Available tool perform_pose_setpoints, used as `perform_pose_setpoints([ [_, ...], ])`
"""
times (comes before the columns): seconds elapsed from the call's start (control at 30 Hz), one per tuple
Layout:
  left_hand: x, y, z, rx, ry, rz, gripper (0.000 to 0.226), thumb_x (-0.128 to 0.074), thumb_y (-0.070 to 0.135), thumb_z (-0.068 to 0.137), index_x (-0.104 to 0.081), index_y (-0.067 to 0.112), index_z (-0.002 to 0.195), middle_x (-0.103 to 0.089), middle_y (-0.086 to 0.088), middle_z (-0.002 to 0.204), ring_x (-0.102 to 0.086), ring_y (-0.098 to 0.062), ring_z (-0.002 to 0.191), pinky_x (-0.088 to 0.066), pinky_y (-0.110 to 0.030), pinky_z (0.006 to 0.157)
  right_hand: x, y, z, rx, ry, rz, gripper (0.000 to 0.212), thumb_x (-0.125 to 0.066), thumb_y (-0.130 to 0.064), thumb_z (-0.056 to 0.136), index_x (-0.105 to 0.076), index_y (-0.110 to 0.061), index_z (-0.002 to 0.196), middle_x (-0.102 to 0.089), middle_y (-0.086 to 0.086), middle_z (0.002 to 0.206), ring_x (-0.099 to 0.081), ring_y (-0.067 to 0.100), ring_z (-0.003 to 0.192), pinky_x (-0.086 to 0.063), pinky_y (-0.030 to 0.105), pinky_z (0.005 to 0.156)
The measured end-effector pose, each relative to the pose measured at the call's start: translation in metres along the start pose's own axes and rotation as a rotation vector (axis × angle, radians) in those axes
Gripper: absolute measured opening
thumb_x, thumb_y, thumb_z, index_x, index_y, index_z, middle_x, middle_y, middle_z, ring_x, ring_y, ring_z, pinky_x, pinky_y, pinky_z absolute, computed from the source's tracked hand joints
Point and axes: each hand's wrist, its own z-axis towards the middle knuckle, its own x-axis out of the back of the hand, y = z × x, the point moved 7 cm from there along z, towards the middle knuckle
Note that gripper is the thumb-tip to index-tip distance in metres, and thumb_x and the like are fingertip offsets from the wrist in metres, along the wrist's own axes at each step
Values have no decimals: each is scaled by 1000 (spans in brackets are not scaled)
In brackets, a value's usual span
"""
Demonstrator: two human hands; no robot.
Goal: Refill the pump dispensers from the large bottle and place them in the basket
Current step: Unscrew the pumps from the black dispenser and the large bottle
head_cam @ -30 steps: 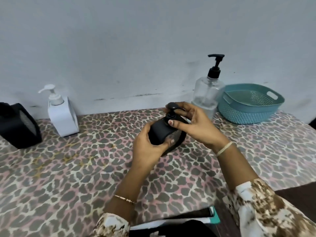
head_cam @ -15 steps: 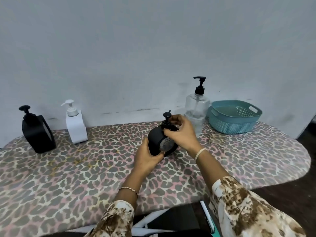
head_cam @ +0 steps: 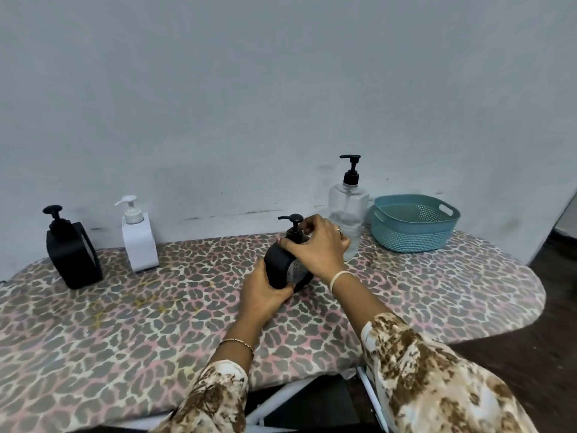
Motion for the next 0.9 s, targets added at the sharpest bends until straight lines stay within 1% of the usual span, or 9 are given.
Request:
perform_pose_setpoints([
  [0.13, 0, 1, -1, 7, 18, 30, 68, -85, 25, 64, -52, 22, 123, -66, 4, 109, -62, -14, 98, -54, -33, 84, -2, -9, 0, 32, -54, 40, 26, -67, -40, 70, -54, -31, 90, -59, -11, 90, -50, 19, 108, -25, 37, 85],
  [0.27, 0, -1, 0, 24, 30, 60, 68, -86, 30, 60, -54, 24, 120, -68, 5, 104, -64, -14, 93, -55, -34, 80, -2, -10, 0, 34, -25, -47, 44, -67, -51, 67, -55, -34, 106, -56, -11, 107, -47, 15, 113, -28, 40, 93],
  [0.33, -1, -3, 1, 30, 31, 73, 66, -85, 31, 60, -55, 24, 119, -68, 6, 103, -64, -14, 93, -55, -34, 80, 1, -8, 0, -9, 27, -115, 50, -69, -59, 66, -53, -28, 101, -55, -11, 99, -50, 15, 107, -29, 40, 90],
  [0.43, -2, -2, 1, 22, 26, 87, 68, -85, 33, 62, -53, 25, 121, -67, 7, 103, -63, -13, 92, -55, -32, 79, 1, -10, 1, -4, 7, -88, 36, -69, -49, 69, -55, -25, 92, -56, -11, 85, -57, 19, 99, -29, 38, 86],
  [0.5, -1, -2, 0, 19, 27, 94, 69, -85, 35, 63, -52, 26, 122, -66, 9, 102, -63, -11, 91, -54, -31, 78, -3, -12, 1, 22, -47, -25, 29, -68, -40, 68, -56, -28, 92, -61, -9, 87, -55, 21, 101, -28, 37, 84],
  [0.57, -1, -4, 0, 22, 29, 98, 68, -86, 35, 62, -52, 27, 121, -66, 9, 101, -63, -11, 90, -54, -30, 76, -5, -13, 1, 38, -80, -5, 36, -68, -39, 69, -57, -28, 101, -63, -8, 97, -53, 21, 106, -29, 35, 85],
  [0.63, -2, -3, 0, 26, 27, 97, 68, -86, 34, 62, -52, 27, 121, -67, 9, 101, -63, -11, 91, -54, -29, 76, -3, -10, 2, 28, -53, -34, 45, -70, -45, 68, -55, -25, 105, -61, -6, 104, -52, 19, 107, -36, 35, 90],
  [0.73, -2, -3, 0, 33, 22, 90, 67, -85, 30, 64, -52, 24, 122, -67, 6, 104, -63, -12, 93, -53, -27, 78, -2, -5, 4, -6, -39, -11, 39, -74, -49, 66, -56, -25, 90, -63, -7, 91, -60, 17, 94, -49, 36, 82],
  [0.9, -1, 1, -3, 35, 30, 127, 67, -84, 30, 65, -50, 25, 123, -67, 3, 109, -63, -18, 100, -54, -34, 84, 8, -10, 4, -4, -35, 141, 30, -75, -35, 68, -62, -22, 92, -66, -8, 87, -62, 13, 84, -51, 29, 71],
])
